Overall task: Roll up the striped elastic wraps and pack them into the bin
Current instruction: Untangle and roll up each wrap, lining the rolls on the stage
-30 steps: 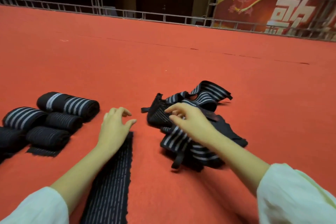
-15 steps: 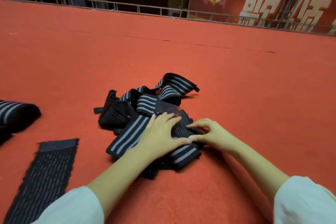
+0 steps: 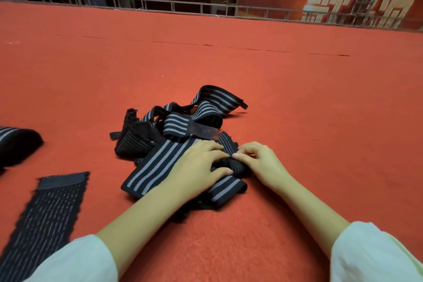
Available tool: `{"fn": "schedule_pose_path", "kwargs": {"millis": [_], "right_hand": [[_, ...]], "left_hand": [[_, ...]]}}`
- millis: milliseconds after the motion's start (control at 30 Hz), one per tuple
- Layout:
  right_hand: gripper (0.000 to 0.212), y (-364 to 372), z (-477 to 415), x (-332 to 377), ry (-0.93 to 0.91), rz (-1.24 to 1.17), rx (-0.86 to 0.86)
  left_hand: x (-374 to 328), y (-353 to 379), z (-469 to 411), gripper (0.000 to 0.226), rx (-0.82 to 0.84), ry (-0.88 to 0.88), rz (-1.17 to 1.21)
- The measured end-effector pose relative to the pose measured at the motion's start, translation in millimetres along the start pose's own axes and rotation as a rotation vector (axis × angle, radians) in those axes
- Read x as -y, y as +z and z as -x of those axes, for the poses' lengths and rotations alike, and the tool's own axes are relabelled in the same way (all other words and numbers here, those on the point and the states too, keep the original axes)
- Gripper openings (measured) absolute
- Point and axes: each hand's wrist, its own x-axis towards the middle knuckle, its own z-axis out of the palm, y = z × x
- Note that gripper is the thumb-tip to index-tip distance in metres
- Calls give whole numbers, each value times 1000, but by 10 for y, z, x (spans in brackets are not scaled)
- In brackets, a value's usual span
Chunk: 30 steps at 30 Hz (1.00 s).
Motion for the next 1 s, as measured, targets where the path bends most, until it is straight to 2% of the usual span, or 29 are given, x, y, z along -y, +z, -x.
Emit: {"fn": "schedule_pose_path", "kwargs": {"millis": [100, 200, 300, 367, 500, 733, 833, 900, 1000], "right_hand": [[12, 14, 57, 53, 118, -254, -45], [37, -32, 130, 81, 308, -507, -91], [43, -105, 180, 83, 354, -504, 17], [36, -120, 202, 149, 347, -618, 28], [18, -207, 171, 229, 323, -923, -15], [12, -421, 245, 221, 230, -753, -14], [22, -524, 318, 162, 192, -651, -31], [30, -636, 416, 81, 217, -616, -64], [19, -776, 536, -59, 317, -633, -50]], "left_hand": [[-41, 1, -35, 22, -96, -44, 134], [-87, -22, -58, 13, -219, -105, 280], [-150, -74, -83, 12, -330, -148, 414], [-188, -111, -99, 11, -348, -164, 472], [-253, -165, -106, 9, -246, -171, 586], [-329, -200, -152, 12, -272, -273, 630], [-323, -296, -226, 17, -387, -344, 644], [-223, -424, -264, 19, -467, -416, 653], [-203, -479, -264, 15, -406, -404, 678]]}}
